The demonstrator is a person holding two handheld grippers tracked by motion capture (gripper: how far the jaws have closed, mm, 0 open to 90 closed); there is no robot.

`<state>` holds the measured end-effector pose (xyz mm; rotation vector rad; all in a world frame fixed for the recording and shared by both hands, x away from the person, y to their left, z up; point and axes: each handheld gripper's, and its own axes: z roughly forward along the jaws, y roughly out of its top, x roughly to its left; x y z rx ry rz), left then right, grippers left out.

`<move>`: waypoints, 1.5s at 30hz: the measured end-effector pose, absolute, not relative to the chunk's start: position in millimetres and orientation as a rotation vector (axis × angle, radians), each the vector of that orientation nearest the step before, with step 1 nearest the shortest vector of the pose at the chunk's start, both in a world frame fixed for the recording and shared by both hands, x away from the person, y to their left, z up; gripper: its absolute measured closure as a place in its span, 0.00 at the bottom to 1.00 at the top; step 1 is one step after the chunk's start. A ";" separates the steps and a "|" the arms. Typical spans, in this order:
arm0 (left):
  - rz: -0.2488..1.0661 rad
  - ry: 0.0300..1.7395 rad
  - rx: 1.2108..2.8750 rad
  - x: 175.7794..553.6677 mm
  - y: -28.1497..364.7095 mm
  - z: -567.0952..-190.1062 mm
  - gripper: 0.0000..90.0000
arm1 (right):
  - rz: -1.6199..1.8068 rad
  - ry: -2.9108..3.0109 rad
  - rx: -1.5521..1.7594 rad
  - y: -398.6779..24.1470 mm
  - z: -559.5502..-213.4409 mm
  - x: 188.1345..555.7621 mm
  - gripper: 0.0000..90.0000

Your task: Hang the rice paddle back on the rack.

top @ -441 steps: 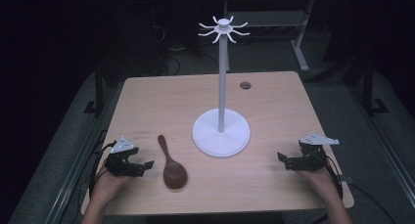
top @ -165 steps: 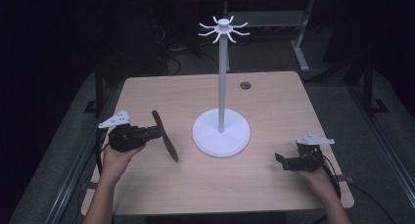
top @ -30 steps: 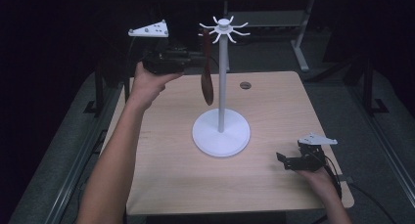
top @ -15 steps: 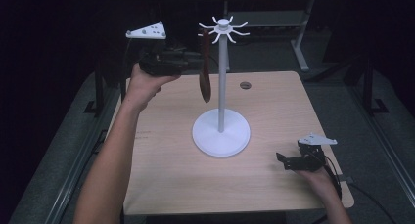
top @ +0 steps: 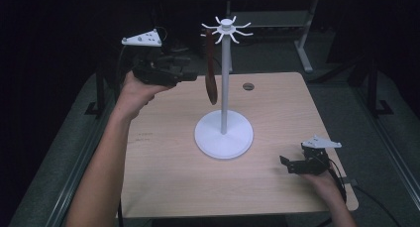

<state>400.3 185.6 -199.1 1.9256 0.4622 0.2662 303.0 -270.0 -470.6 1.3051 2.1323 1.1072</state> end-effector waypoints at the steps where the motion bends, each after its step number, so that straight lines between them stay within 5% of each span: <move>1: 0.278 0.477 1.936 399.3 187.5 -201.2 0.39 | 1.109 2.130 1.308 -269.4 -470.1 303.1 0.01; 18: 0.404 0.633 1.996 383.5 209.4 -229.6 0.18 | 1.104 2.109 1.331 -273.4 -469.5 301.8 0.01; 45: 0.423 0.792 1.948 342.0 260.7 -304.9 0.18 | 1.103 2.131 1.313 -267.4 -471.2 305.4 0.01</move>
